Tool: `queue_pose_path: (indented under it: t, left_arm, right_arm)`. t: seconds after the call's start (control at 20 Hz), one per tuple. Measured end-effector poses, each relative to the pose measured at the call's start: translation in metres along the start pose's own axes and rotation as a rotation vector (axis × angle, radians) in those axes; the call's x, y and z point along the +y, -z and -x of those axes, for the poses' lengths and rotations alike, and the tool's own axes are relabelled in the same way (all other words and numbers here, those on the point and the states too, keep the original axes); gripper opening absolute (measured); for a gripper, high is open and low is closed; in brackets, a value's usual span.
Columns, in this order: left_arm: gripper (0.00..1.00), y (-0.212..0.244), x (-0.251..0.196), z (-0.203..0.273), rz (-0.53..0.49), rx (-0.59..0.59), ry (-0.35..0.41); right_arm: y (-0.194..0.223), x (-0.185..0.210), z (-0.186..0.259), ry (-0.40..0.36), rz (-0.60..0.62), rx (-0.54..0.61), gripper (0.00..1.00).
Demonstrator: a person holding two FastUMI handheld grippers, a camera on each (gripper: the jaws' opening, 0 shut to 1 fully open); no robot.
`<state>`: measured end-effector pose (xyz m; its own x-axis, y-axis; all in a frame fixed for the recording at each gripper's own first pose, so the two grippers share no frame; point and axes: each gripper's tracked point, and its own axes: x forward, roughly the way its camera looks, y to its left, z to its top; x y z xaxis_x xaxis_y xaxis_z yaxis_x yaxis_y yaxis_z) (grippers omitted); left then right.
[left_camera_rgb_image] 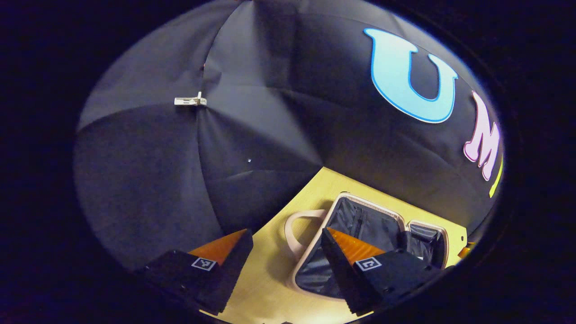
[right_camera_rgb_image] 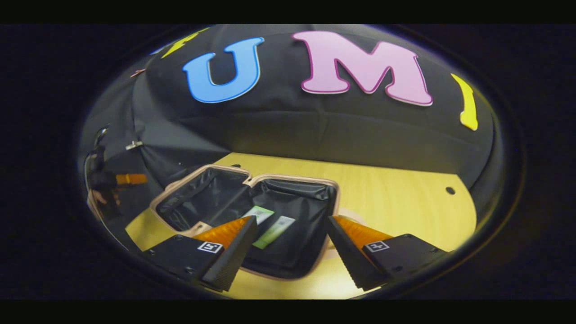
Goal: First open the suitcase, pack the skin care products into it, and then close the suitcase.
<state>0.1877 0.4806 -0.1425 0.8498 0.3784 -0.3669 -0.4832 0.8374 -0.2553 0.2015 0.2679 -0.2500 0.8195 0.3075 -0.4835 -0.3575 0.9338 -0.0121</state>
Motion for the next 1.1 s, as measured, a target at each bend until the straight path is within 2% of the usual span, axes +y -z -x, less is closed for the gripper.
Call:
queue_pose_path:
  t: [0.15,0.2,0.25,0.3,0.35,0.45,0.5,0.55,0.6,0.7,0.8,0.9,1.1]
  left_arm:
    - [0.95,0.018,0.020,-0.054,0.162,0.114,0.018]
    - [0.89,0.026,0.019,-0.069,0.219,0.155,0.040]
    - [0.94,0.033,0.021,-0.083,0.272,0.191,0.052]
    - [0.93,0.037,0.019,-0.091,0.314,0.224,0.082]
    - [0.92,0.038,0.019,-0.099,0.346,0.240,0.105]
    - [0.84,0.040,0.018,-0.105,0.378,0.279,0.150]
    - [0.66,0.043,0.016,-0.107,0.397,0.298,0.172]
    - [0.54,0.040,0.013,-0.102,0.405,0.308,0.191]
    - [0.31,0.035,0.012,-0.103,0.402,0.301,0.186]
    - [0.15,0.026,0.004,-0.094,0.333,0.276,0.196]
    - [0.10,0.015,-0.008,-0.077,0.236,0.266,0.176]
    - [0.06,-0.014,-0.022,-0.055,0.140,0.213,0.177]
    - [0.06,-0.074,-0.085,0.016,-0.160,0.143,0.239]
  right_arm:
    - [0.024,-0.011,0.033,0.008,0.016,0.008,0.98]
    - [0.037,-0.010,0.044,-0.003,-0.003,0.022,0.98]
    - [0.050,-0.010,0.053,-0.010,-0.016,0.042,0.98]
    - [0.065,-0.012,0.061,-0.008,-0.020,0.068,0.98]
    - [0.080,-0.015,0.068,-0.004,-0.033,0.105,1.00]
    - [0.101,-0.011,0.077,-0.028,-0.079,0.171,0.98]
    - [0.103,-0.014,0.078,-0.020,-0.077,0.177,0.98]
    - [0.101,-0.019,0.078,-0.009,-0.062,0.171,0.98]
    - [0.098,-0.024,0.079,0.004,-0.042,0.160,0.98]
    - [0.087,-0.033,0.083,0.028,-0.031,0.133,0.98]
    - [0.078,-0.037,0.086,0.031,-0.072,0.112,0.98]
    - [0.068,-0.049,0.092,0.043,-0.100,0.099,0.98]
    - [0.043,-0.086,0.108,0.093,-0.123,0.050,0.98]
